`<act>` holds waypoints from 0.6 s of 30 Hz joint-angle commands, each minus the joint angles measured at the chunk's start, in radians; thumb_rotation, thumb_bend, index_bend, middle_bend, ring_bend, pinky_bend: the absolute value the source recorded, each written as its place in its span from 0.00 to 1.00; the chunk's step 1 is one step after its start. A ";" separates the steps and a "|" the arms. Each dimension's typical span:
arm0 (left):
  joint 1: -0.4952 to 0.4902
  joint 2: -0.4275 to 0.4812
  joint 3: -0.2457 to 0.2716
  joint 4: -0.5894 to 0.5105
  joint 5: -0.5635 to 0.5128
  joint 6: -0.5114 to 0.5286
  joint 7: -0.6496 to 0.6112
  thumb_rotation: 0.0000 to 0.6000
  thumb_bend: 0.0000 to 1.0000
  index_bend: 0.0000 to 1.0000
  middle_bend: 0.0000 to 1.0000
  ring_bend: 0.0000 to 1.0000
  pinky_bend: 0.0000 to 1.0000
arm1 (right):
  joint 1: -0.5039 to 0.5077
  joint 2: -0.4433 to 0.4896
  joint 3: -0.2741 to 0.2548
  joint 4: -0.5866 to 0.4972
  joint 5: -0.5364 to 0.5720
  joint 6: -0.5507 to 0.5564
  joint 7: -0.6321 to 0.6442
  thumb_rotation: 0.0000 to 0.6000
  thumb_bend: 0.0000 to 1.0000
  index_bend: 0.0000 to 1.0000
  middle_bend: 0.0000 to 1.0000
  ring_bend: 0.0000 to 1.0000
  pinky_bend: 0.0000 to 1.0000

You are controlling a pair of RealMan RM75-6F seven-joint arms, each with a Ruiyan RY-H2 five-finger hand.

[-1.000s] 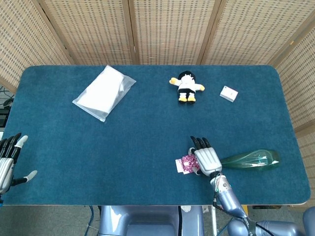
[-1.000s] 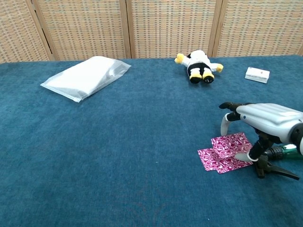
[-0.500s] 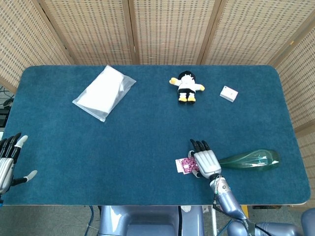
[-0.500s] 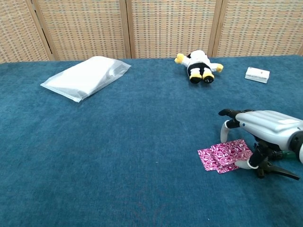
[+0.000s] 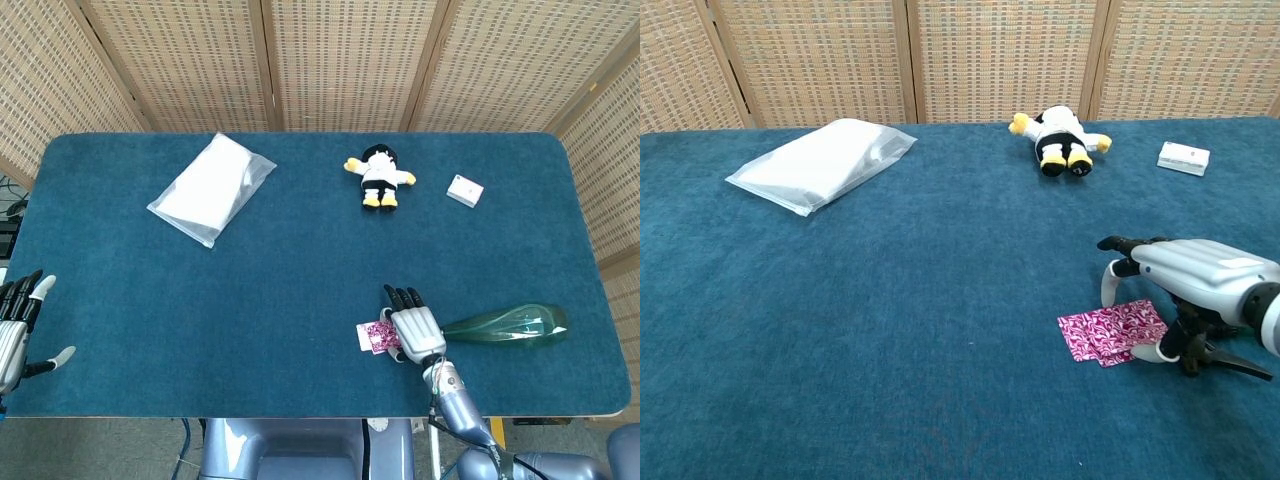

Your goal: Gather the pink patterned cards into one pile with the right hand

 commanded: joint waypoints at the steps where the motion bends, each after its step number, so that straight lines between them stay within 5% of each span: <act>1: 0.000 0.000 0.000 0.000 0.000 0.000 0.000 1.00 0.00 0.00 0.00 0.00 0.00 | 0.001 -0.002 0.003 -0.001 0.006 -0.002 -0.006 1.00 0.27 0.54 0.00 0.00 0.00; 18: 0.000 0.001 0.000 0.000 0.000 0.000 -0.003 1.00 0.00 0.00 0.00 0.00 0.00 | 0.007 0.005 0.014 -0.020 0.030 -0.012 -0.030 1.00 0.23 0.45 0.00 0.00 0.00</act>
